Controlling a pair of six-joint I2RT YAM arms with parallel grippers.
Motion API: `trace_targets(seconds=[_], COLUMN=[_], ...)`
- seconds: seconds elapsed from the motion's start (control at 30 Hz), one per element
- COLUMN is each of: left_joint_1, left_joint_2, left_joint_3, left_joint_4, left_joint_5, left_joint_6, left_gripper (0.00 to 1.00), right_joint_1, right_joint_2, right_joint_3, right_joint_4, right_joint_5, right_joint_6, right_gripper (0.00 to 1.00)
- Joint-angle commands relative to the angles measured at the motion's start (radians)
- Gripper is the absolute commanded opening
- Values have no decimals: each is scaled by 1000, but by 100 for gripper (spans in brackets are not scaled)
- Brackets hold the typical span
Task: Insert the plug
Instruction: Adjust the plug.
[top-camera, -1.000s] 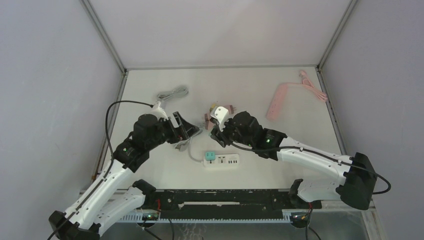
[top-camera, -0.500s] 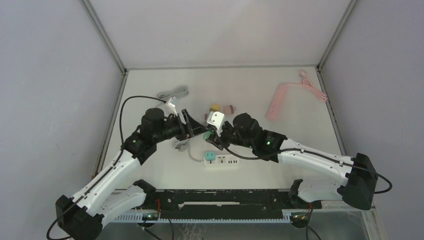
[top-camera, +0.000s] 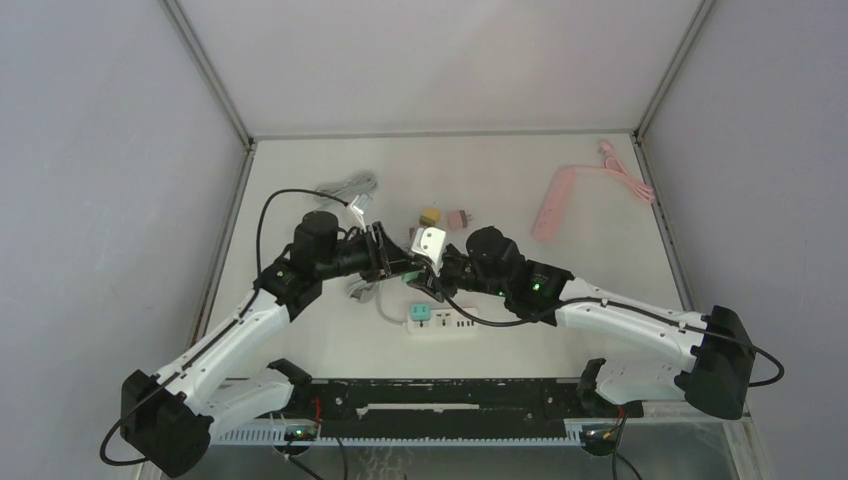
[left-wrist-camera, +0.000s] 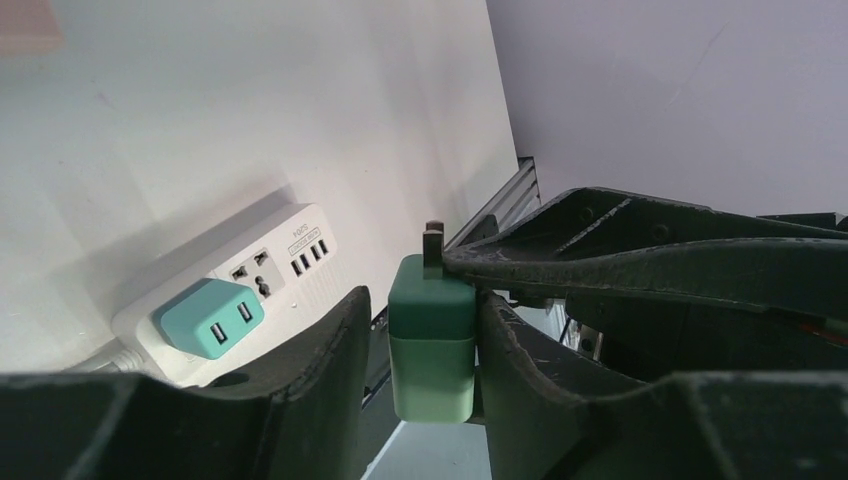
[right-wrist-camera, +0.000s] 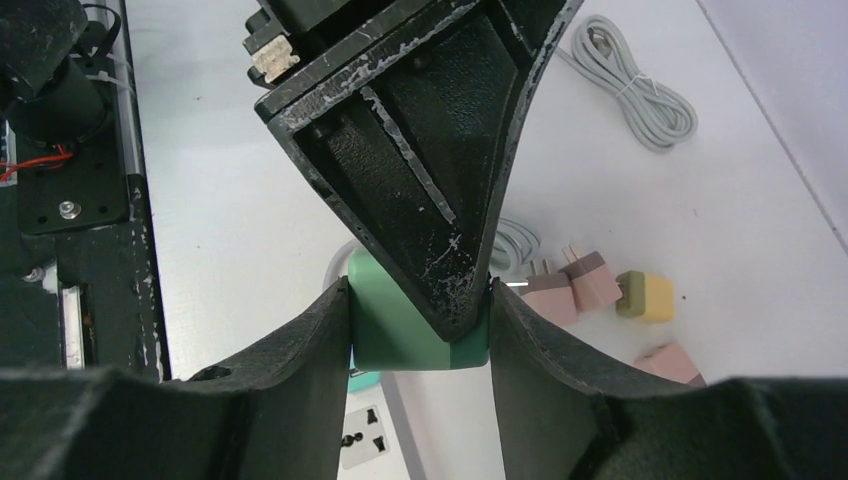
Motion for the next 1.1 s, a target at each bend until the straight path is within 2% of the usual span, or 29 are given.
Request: trace_targets(seconds=[0.0, 0.17, 0.33, 0.57, 0.7, 0.83, 1.07], left_joint_1=[5, 5, 5, 5, 5, 6, 5], left_joint_2=[14, 16, -1, -69, -119, -168, -195], left_joint_3=[15, 17, 7, -35, -74, -109, -90], left_joint_4=[38, 47, 55, 38, 35, 21, -93], left_joint_5=[53, 53, 27, -101, -202, -280, -347], left_joint_6=[15, 7, -15, -99, -193, -329, -460], left_gripper=[44, 27, 1, 0, 0, 0, 0], right_joint_1=[6, 6, 7, 10, 35, 101, 172], right_joint_2=[-19, -15, -17, -47, -66, -69, -44], right_joint_3=[3, 3, 3, 3, 3, -11, -60], right_joint_4=[72, 78, 80, 63, 41, 53, 124], right_joint_5=[-33, -42, -41, -9, 21, 126, 239], right_joint_6=[-30, -42, -53, -66, -117, -220, -344], right_gripper=[40, 42, 59, 78, 78, 78, 76])
